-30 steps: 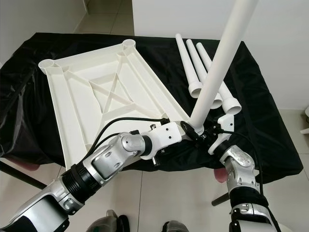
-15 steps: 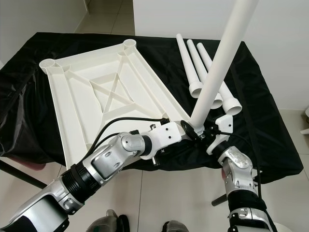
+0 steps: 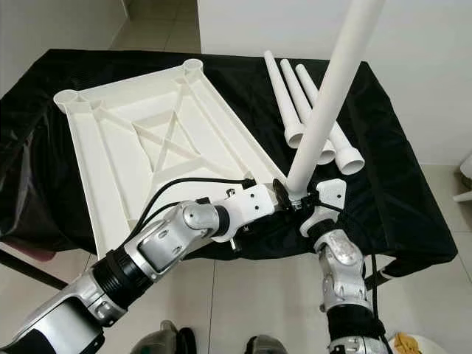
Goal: Building children table
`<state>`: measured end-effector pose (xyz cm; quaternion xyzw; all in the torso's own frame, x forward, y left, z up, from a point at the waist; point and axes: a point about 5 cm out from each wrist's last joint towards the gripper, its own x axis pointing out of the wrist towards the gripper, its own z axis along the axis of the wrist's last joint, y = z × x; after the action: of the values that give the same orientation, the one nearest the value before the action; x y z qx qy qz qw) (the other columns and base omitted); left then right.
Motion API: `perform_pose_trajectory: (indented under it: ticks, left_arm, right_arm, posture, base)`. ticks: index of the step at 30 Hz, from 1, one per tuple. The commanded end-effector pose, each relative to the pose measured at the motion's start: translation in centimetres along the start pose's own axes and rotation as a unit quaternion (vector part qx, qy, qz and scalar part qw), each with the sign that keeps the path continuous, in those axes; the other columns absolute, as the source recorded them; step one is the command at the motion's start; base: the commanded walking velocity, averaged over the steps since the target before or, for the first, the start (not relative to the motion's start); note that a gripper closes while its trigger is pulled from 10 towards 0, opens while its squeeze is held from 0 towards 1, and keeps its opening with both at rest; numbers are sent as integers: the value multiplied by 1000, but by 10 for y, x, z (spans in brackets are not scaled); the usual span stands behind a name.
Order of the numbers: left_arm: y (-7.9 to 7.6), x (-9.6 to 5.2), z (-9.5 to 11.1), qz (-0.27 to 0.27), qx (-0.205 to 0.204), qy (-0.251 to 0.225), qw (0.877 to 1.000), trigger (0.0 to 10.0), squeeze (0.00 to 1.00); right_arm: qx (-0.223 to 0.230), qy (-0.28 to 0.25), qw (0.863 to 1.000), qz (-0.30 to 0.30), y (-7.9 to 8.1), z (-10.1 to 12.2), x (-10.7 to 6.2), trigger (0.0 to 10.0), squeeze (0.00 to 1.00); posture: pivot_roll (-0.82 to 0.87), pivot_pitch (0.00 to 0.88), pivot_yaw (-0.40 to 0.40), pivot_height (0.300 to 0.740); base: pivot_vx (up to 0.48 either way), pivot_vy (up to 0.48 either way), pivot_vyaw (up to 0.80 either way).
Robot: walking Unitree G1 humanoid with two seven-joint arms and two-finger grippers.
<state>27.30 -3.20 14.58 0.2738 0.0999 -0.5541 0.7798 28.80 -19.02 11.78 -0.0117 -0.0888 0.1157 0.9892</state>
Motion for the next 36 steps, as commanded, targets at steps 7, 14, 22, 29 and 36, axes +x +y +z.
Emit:
perform_pose_trajectory:
  ticks: [7, 14, 22, 29, 36]
  left_arm:
    - [-18, 5, -1, -68, -4, 0, 998, 10000, 0]
    - [-20, 6, 1, -68, -6, -2, 998, 10000, 0]
    - [-21, 7, 1, -70, -4, -3, 998, 10000, 0]
    - [-21, 8, 2, -69, -4, -4, 998, 10000, 0]
    - [-21, 7, 1, -68, -4, -3, 998, 10000, 0]
  right_arm:
    - [36, 1, 994, -99, 29, 5, 1, 10000, 0]
    - [36, 11, 986, -164, 37, 3, -2, 10000, 0]
    - [38, -2, 987, -155, 31, 11, -6, 10000, 1000]
    - [23, 4, 990, -138, 14, 10, -8, 10000, 1000]
    - [-9, 30, 997, -64, 3, 7, -8, 10000, 0]
  posture:
    - [-76, 101, 25, 740]
    - [-75, 98, 16, 740]
    - [-85, 87, 14, 740]
    - [-83, 84, 12, 740]
    - [-80, 82, 15, 740]
  base:
    - [0, 0, 0]
    - [0, 0, 0]
    - [0, 0, 0]
    - [0, 0, 0]
    - [0, 0, 0]
